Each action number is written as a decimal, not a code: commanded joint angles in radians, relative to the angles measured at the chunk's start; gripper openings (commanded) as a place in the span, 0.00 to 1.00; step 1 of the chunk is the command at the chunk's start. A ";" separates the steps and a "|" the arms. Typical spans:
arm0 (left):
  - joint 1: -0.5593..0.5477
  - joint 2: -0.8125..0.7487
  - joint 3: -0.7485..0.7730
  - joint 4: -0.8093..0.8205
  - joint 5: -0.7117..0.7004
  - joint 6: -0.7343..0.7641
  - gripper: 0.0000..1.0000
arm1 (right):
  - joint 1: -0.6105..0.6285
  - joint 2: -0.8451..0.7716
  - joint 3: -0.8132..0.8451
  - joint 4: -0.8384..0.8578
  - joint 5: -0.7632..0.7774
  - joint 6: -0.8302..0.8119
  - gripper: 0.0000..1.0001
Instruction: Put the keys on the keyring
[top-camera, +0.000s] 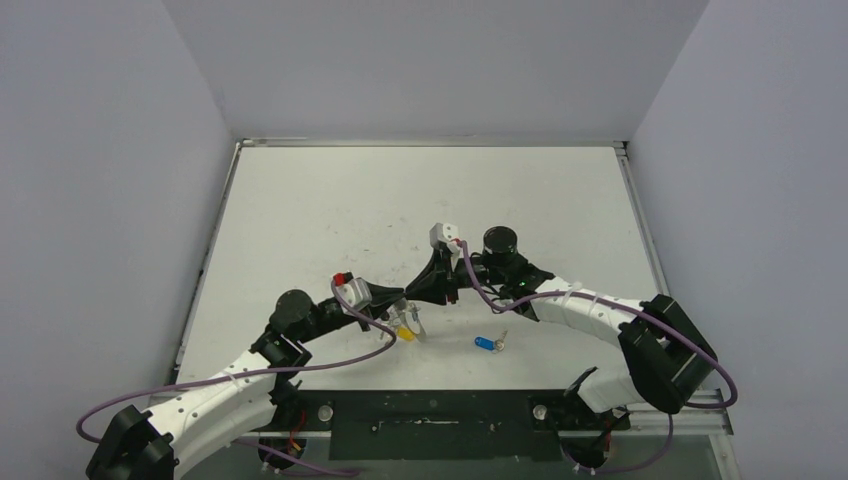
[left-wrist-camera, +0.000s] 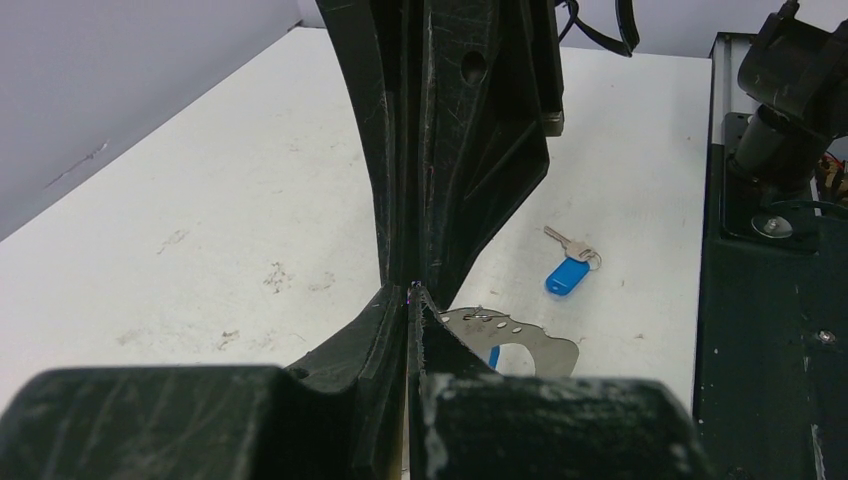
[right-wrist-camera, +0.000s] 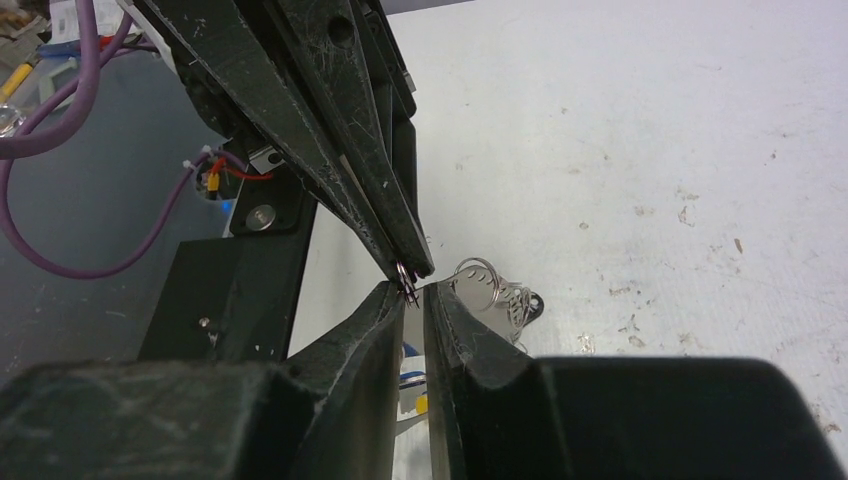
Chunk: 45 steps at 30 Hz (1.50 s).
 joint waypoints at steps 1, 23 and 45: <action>-0.002 -0.005 0.007 0.113 0.019 -0.026 0.00 | -0.002 0.015 -0.005 0.098 -0.021 0.000 0.16; -0.002 -0.052 -0.010 0.096 -0.044 -0.076 0.10 | -0.003 -0.086 0.069 -0.294 0.100 -0.185 0.00; -0.003 -0.102 0.241 -0.601 0.012 0.138 0.43 | 0.166 0.074 0.610 -1.287 0.418 -0.530 0.00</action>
